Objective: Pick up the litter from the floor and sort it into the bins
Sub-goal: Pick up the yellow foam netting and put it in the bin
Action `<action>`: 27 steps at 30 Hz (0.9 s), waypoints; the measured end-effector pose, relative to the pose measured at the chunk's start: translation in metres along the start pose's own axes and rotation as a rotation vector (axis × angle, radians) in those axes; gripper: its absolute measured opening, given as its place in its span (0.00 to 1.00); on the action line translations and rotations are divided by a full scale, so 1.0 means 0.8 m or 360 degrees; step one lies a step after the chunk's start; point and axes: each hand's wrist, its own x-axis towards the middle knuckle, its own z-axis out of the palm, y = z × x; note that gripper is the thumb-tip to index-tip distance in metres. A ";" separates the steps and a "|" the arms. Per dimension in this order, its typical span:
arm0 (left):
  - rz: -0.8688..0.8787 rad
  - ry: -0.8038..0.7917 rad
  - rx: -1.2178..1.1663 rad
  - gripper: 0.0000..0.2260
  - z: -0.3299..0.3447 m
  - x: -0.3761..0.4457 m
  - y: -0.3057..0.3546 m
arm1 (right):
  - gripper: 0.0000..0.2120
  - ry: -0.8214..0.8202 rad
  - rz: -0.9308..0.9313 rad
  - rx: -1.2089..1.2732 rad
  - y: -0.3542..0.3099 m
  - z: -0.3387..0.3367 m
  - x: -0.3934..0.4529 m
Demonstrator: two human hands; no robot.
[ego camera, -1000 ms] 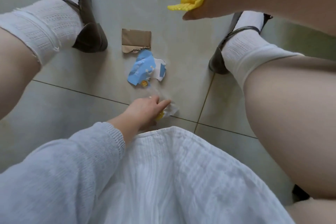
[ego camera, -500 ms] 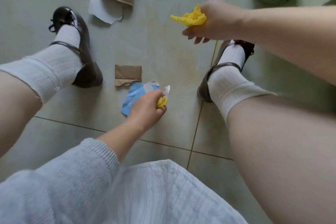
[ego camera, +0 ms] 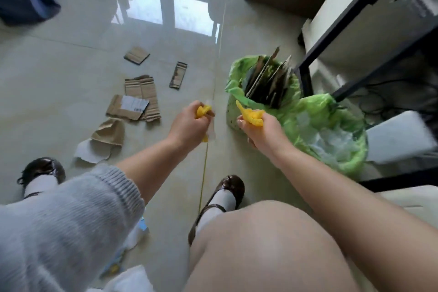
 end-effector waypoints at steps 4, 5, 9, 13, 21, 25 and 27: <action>0.0119 -0.0070 -0.0123 0.04 0.036 0.022 0.072 | 0.15 0.0225 -0.0060 0.0119 -0.006 -0.056 0.010; 0.0111 -0.0105 -0.0212 0.06 0.045 0.028 0.087 | 0.16 0.0261 -0.0044 0.0198 -0.006 -0.068 0.016; 0.0000 -0.0124 -0.0419 0.08 0.076 0.074 0.126 | 0.10 0.0446 0.0123 0.0605 -0.003 -0.107 0.053; 0.0032 -0.0137 -0.0077 0.15 0.100 0.133 0.128 | 0.11 0.0670 0.0304 0.0731 0.022 -0.133 0.095; 0.0091 -0.0082 0.0180 0.19 0.132 0.234 0.096 | 0.10 0.0630 0.0505 0.0690 0.063 -0.149 0.194; 0.0039 -0.0162 0.0307 0.29 0.140 0.263 0.086 | 0.26 0.0492 0.0456 0.0517 0.070 -0.143 0.218; -0.0039 -0.0236 0.0282 0.31 0.142 0.270 0.083 | 0.32 0.0458 0.0363 0.0454 0.069 -0.141 0.216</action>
